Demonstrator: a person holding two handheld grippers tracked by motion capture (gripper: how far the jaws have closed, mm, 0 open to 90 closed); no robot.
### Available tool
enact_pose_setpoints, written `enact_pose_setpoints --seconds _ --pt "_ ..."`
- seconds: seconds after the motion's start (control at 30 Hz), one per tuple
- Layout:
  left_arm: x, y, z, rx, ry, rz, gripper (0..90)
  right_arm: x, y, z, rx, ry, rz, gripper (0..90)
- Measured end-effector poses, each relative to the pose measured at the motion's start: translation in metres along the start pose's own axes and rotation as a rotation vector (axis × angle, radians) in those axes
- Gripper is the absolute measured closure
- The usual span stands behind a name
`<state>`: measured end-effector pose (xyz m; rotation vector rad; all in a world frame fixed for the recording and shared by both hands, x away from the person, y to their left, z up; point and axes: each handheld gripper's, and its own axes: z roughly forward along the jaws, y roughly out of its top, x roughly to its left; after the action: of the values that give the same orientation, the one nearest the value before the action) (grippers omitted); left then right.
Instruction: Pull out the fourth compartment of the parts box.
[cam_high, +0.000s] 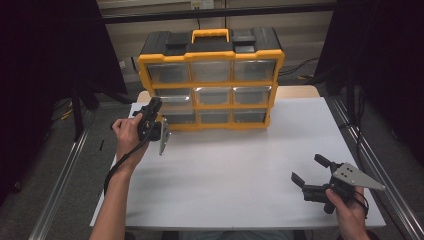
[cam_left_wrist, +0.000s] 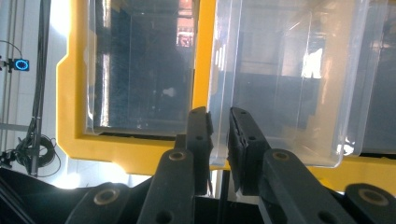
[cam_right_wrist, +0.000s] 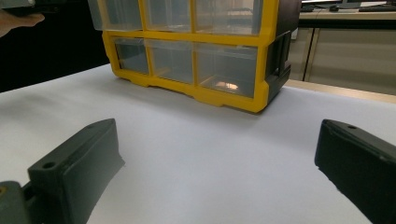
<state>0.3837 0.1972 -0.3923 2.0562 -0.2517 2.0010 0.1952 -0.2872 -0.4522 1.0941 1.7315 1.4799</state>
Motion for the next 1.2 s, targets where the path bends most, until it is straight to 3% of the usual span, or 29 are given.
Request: enact_pose_setpoints --seconds 0.63,0.77,0.87,1.1,1.2 --pt "0.001 0.004 -0.012 0.005 -0.011 -0.008 79.0 -0.001 0.000 0.001 -0.003 -0.004 -0.001 0.0" --pt "0.001 0.004 -0.015 0.000 0.005 0.000 78.9 -0.001 -0.001 0.002 -0.002 -0.007 0.001 0.0" --pt "0.000 0.003 -0.020 -0.003 0.003 -0.026 78.7 0.000 0.000 0.003 0.004 -0.004 0.001 0.0" --pt "0.001 0.005 -0.022 -0.016 0.006 0.001 78.8 0.001 0.000 0.002 -0.002 0.002 -0.010 0.0" --pt "-0.001 0.004 -0.023 -0.018 -0.005 -0.005 78.9 0.001 0.000 0.000 -0.002 0.004 -0.006 0.0"
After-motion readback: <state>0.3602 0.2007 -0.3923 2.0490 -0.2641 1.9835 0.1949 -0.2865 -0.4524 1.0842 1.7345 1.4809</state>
